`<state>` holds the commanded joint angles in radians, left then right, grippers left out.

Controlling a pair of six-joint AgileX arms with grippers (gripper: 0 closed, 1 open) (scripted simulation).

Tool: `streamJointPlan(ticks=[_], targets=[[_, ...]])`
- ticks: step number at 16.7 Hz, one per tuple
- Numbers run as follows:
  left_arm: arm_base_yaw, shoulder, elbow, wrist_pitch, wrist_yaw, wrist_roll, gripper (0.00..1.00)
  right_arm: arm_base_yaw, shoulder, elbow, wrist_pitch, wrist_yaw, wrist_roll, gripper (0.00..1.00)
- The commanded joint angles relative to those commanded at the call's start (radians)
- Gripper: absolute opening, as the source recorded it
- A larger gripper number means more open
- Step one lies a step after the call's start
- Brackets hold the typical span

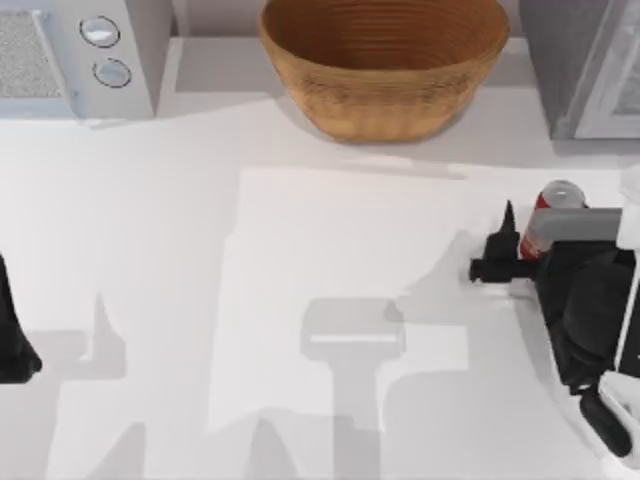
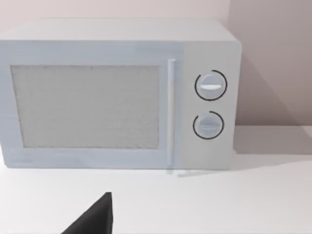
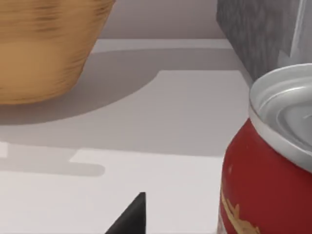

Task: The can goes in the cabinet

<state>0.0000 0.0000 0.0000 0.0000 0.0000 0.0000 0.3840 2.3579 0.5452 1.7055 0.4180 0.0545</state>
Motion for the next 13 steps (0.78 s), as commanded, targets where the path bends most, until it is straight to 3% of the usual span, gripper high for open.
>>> streamJointPlan(ticks=[8, 13], targets=[[0.000, 0.000, 0.000, 0.000, 0.000, 0.000, 1.00, 0.000, 0.000, 0.000, 0.000, 0.000, 0.000, 0.02], [0.000, 0.000, 0.000, 0.000, 0.000, 0.000, 1.00, 0.000, 0.000, 0.000, 0.000, 0.000, 0.000, 0.00]])
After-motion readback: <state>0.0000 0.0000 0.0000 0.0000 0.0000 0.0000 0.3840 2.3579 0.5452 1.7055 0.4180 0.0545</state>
